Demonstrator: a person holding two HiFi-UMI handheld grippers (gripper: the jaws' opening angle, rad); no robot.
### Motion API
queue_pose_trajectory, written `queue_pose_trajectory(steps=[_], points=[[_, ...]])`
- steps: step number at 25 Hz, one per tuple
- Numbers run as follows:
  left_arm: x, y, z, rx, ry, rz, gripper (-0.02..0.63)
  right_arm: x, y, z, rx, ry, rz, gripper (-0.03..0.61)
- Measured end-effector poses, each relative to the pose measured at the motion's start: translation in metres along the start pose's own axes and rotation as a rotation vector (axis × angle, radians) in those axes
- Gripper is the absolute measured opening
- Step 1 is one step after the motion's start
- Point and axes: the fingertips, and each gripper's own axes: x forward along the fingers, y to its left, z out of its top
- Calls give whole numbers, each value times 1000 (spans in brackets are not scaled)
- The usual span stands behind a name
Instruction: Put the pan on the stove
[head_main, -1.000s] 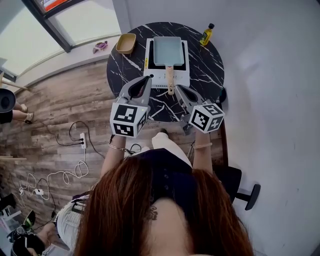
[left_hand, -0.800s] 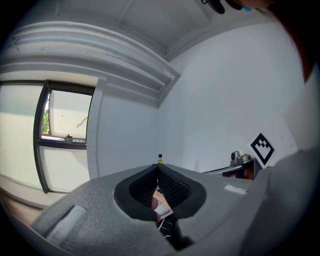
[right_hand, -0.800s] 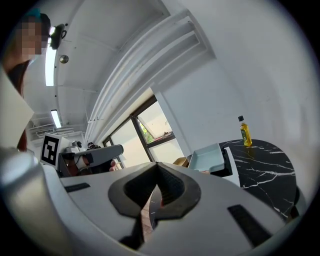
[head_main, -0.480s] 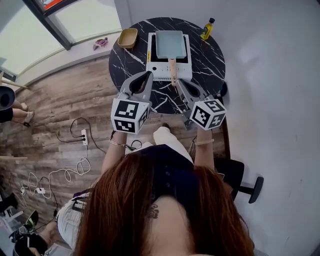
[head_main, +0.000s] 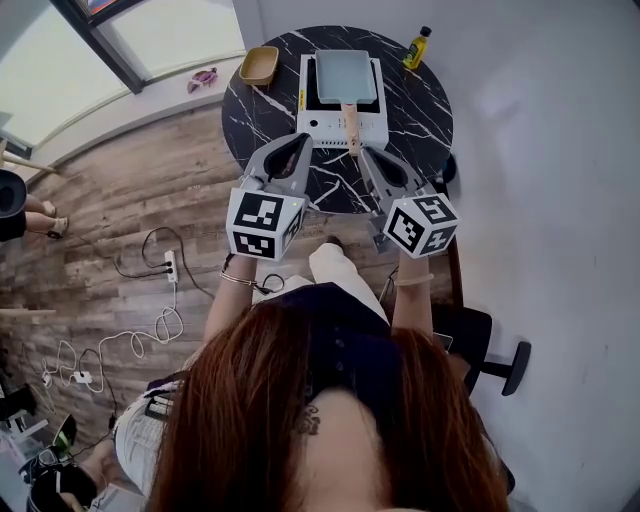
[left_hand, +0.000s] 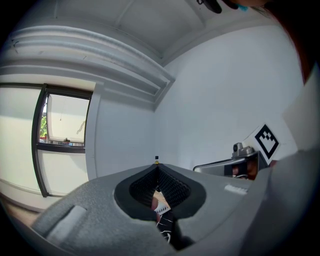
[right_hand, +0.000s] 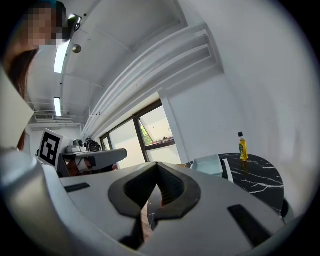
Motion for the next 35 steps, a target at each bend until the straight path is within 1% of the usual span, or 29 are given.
queue_pose_trajectory(steps=[5,21,35], points=[[-10,-4,1,11,-8,2,11,-8,9,0,-17,-11,-10,9],[-43,-16,4,5,-36,-15,11,-34,37,3,-49,-47,-30,9],[-60,-24,4,7,-48,-23,12,-48,50,4,-62,-59,-44,9]])
